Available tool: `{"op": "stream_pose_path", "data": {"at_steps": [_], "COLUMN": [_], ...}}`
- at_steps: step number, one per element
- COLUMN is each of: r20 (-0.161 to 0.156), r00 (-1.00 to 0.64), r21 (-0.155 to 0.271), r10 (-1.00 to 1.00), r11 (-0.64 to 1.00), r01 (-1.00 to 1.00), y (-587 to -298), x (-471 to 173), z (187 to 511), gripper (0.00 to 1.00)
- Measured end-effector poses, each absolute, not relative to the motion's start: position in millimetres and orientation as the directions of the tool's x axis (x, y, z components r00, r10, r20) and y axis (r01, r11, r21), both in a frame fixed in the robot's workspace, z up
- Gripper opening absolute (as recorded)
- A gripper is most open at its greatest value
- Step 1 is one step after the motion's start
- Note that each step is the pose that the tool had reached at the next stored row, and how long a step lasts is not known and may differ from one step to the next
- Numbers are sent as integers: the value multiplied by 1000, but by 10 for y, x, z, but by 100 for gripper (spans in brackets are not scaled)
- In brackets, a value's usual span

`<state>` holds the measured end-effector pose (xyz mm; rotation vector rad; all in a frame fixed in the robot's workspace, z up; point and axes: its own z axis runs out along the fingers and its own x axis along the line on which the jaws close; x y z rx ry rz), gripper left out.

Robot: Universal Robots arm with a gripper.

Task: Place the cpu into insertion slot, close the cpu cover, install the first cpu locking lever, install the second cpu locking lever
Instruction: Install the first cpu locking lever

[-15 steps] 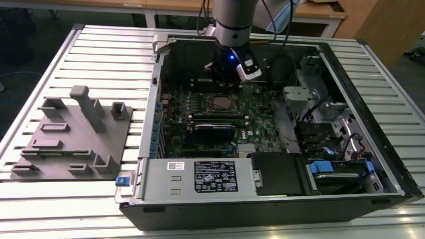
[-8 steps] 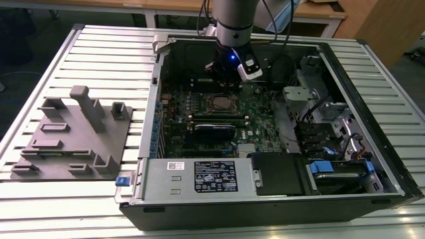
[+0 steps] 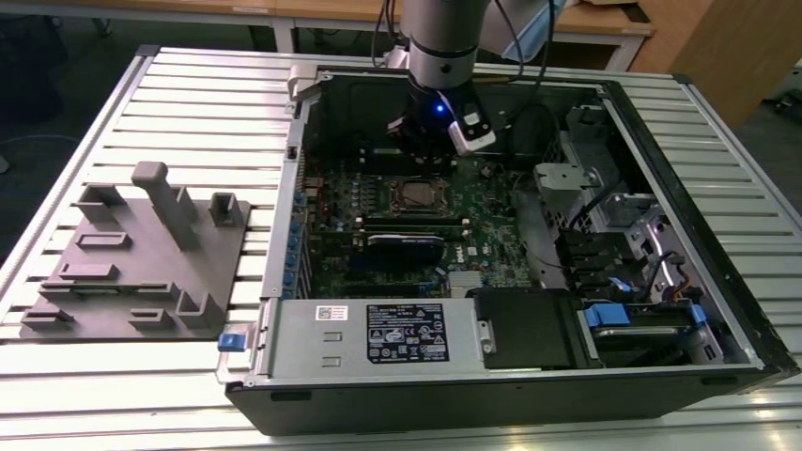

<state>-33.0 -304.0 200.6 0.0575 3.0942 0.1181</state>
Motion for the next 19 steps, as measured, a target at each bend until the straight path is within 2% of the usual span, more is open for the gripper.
{"op": "stream_pose_path", "data": {"at_steps": [19], "r20": [-43], "r00": [-998], "r21": [70], "r10": [38], "r11": [997], "r01": [35], "y": [-3040], "x": [-323], "z": [1993], "gripper": [11]}}
